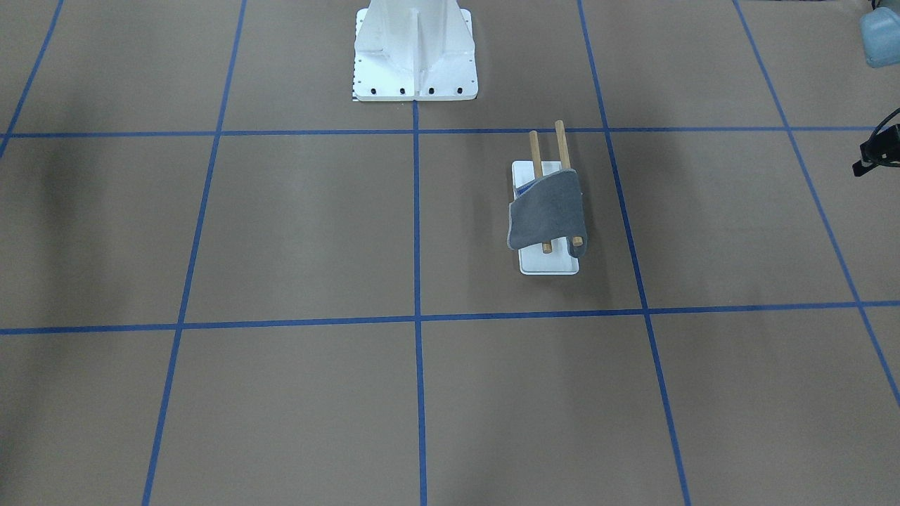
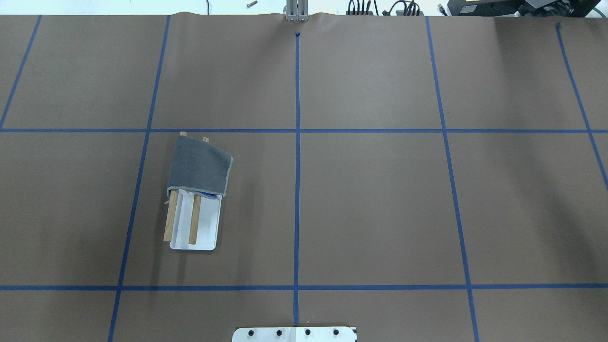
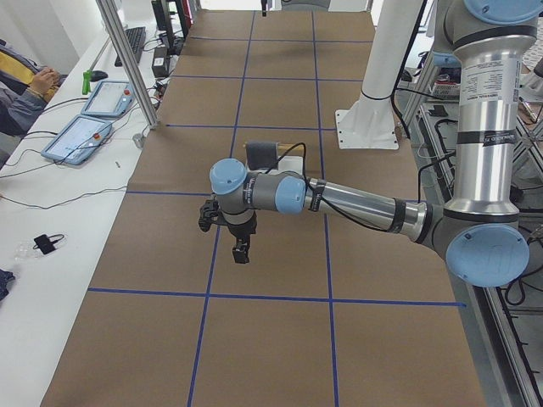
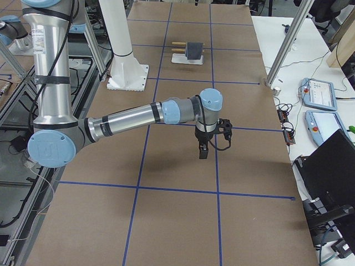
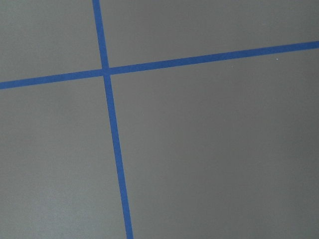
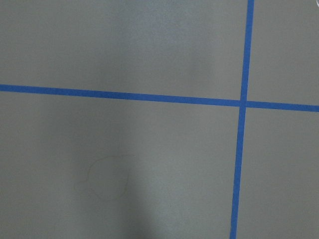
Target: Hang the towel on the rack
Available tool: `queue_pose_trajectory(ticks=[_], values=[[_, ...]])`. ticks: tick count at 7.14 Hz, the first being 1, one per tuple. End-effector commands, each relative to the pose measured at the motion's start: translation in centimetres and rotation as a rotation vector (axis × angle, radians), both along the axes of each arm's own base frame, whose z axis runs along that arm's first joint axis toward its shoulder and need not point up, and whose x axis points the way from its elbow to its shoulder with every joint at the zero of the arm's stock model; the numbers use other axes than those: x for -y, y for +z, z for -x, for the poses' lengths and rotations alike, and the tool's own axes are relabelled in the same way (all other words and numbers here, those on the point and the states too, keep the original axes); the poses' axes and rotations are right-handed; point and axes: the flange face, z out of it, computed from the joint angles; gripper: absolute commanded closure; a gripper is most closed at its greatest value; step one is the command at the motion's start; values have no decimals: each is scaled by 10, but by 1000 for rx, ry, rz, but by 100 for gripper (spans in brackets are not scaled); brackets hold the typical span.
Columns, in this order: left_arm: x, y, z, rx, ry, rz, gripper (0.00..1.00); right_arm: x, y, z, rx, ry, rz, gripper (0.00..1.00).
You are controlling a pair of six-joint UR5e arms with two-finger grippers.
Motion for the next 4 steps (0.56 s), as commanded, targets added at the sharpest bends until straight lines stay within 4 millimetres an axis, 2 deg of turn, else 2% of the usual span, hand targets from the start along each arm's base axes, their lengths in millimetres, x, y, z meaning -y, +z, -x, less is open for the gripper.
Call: queue_pose_trajectory(ticks=[1,4], values=[[0,-3,0,-2,-3,-4,2,-19,-3,-3,3,-4,-10,0],[2,-9,-1,-10,-4,-18,2,-22,3,-4,-5,-2,0,0]])
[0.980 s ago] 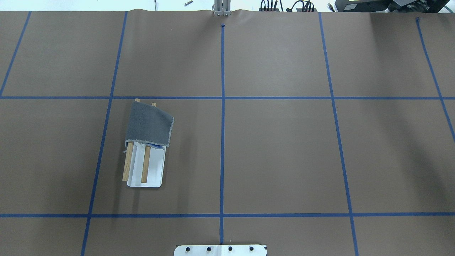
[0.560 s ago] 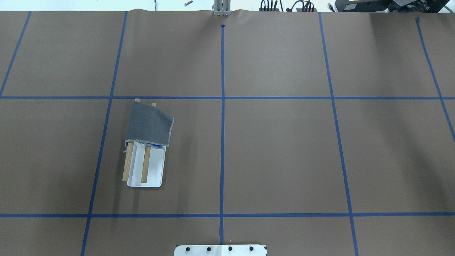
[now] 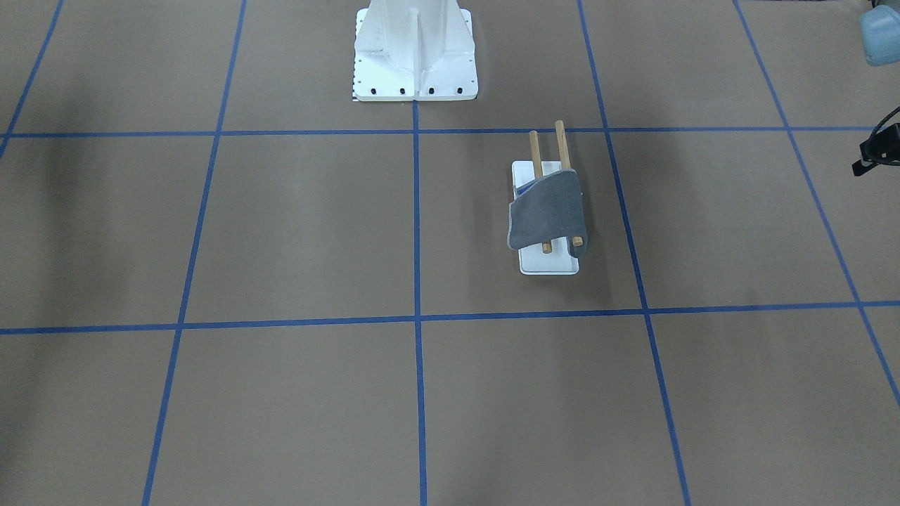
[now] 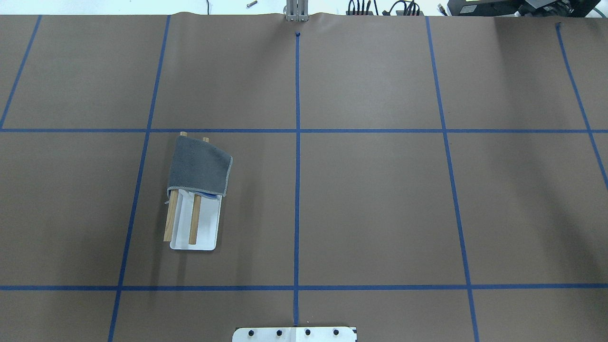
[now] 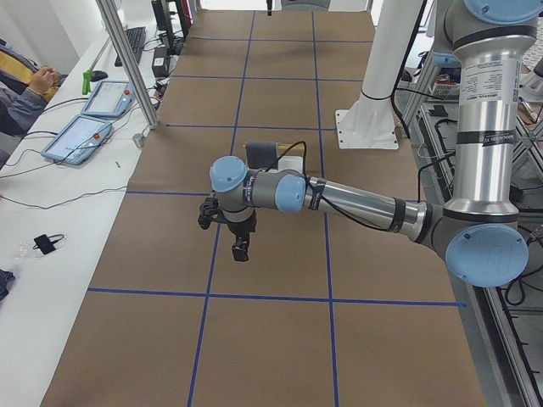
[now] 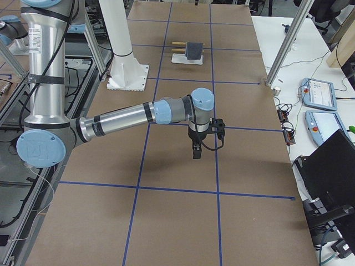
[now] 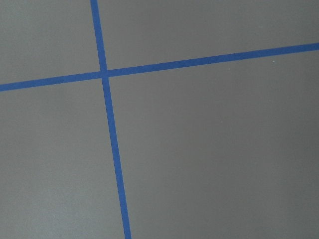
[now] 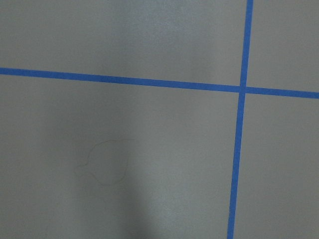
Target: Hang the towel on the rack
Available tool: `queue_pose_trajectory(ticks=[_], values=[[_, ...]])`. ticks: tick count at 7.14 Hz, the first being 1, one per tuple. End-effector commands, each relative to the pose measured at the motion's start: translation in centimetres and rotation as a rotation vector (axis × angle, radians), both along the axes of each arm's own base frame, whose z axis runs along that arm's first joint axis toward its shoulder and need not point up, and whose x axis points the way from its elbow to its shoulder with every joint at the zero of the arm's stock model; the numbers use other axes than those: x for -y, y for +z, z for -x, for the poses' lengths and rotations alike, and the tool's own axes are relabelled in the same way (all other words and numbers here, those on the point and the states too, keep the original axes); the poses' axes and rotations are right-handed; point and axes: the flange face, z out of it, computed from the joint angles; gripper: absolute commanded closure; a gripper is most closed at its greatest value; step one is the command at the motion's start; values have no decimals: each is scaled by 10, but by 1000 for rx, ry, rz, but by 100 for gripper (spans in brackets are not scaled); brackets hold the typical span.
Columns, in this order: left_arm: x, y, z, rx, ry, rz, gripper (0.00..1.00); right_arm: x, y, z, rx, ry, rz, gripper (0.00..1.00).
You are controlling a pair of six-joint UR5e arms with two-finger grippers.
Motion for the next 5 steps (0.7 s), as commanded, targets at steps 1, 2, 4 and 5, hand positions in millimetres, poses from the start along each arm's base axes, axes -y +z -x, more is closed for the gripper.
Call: queue_pose_trajectory(ticks=[1,2,4,5], values=[[2,-8,-1,-10,-14,-26,2,-5,6,-1,-5,1,12,0],[5,-21,-2,-27,-68,-63,2,-5,4,-1,2,0,10,0],[9,-16,-5,-52,-71,-74,2,-5,6,-1,-3,1,13,0],[12,-24,-5,-61,-79,-105,2,-4,5,-1,-3,2,11,0]])
